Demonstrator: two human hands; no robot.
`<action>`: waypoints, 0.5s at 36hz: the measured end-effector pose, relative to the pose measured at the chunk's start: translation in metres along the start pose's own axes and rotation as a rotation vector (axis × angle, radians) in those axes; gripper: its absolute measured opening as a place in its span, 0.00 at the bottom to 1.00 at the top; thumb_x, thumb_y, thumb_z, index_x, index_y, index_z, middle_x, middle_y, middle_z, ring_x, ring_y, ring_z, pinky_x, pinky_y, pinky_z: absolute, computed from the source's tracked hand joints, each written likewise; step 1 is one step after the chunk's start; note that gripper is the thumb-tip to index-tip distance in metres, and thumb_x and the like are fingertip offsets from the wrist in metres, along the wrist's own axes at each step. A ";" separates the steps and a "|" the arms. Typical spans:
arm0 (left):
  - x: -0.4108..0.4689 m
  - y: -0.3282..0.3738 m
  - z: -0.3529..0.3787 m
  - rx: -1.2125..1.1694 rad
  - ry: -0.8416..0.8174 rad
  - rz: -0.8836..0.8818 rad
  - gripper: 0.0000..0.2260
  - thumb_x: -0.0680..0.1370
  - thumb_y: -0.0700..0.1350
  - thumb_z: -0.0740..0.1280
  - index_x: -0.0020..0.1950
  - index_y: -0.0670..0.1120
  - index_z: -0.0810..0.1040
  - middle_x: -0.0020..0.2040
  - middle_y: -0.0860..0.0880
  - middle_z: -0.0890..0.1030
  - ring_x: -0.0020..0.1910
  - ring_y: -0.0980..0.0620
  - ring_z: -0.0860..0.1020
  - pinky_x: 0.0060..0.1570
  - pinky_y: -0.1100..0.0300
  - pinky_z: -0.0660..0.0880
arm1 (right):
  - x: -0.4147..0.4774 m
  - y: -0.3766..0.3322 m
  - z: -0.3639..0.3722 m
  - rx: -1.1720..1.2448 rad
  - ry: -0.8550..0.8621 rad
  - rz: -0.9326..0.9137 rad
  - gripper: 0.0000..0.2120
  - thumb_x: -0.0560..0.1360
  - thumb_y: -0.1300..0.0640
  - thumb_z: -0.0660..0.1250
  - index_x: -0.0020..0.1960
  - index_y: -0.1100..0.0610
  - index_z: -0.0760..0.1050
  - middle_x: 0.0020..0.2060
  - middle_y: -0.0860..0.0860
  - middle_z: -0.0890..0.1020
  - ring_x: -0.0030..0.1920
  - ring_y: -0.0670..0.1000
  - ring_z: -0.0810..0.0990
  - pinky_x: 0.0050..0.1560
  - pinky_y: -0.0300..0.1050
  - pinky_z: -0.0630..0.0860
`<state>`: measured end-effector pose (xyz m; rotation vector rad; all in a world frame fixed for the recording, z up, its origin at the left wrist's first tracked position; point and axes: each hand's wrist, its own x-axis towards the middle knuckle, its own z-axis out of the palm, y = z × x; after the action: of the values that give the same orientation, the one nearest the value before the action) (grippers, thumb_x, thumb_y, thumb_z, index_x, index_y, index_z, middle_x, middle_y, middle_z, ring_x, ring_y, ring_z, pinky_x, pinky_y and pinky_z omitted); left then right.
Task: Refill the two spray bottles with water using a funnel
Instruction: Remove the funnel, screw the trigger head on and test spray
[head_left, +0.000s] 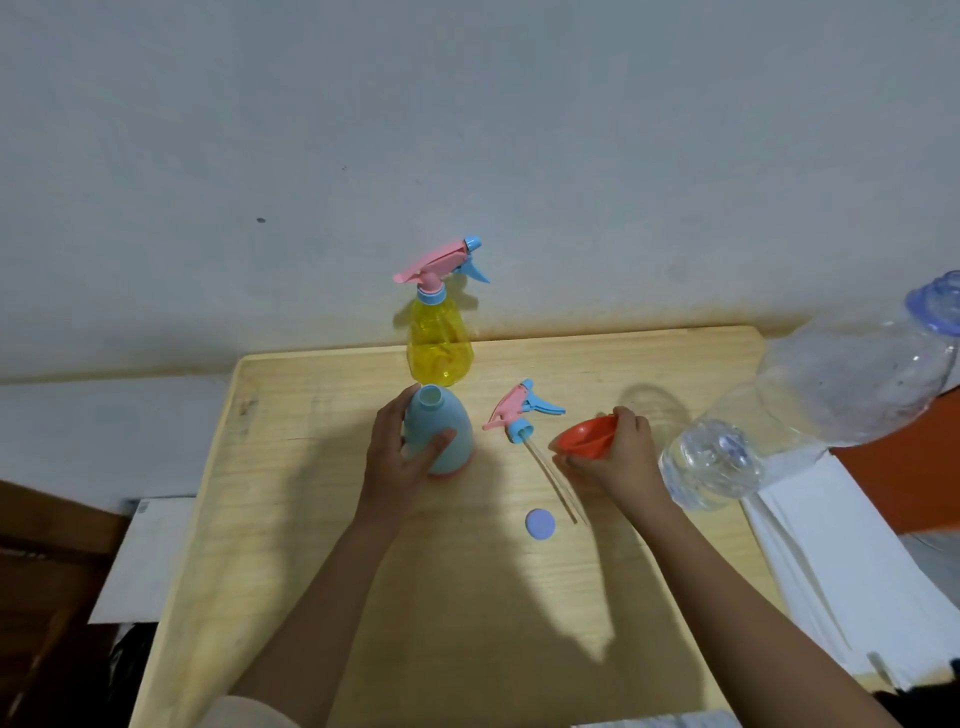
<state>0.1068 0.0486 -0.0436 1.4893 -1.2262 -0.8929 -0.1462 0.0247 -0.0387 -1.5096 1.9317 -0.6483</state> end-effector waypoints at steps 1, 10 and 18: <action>-0.001 0.000 0.000 -0.002 -0.001 0.001 0.28 0.67 0.60 0.70 0.65 0.59 0.69 0.63 0.59 0.72 0.64 0.56 0.71 0.60 0.52 0.73 | -0.001 0.000 0.000 -0.010 -0.002 -0.004 0.43 0.60 0.53 0.81 0.67 0.63 0.63 0.61 0.59 0.69 0.61 0.57 0.70 0.56 0.42 0.66; -0.003 -0.003 0.000 -0.006 -0.005 0.008 0.26 0.66 0.60 0.69 0.64 0.64 0.68 0.60 0.70 0.69 0.62 0.66 0.69 0.61 0.53 0.72 | -0.004 -0.003 -0.003 -0.014 -0.018 0.053 0.49 0.60 0.52 0.80 0.71 0.63 0.56 0.62 0.60 0.68 0.63 0.58 0.69 0.61 0.50 0.71; -0.005 -0.005 0.001 0.007 0.002 0.021 0.28 0.68 0.59 0.69 0.67 0.60 0.68 0.62 0.66 0.69 0.62 0.65 0.68 0.60 0.54 0.72 | -0.011 -0.015 -0.008 -0.037 -0.023 0.006 0.52 0.64 0.54 0.79 0.75 0.60 0.49 0.71 0.60 0.59 0.71 0.57 0.60 0.66 0.45 0.63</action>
<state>0.1060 0.0530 -0.0487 1.4799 -1.2422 -0.8740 -0.1390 0.0323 -0.0209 -1.5268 1.9402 -0.5936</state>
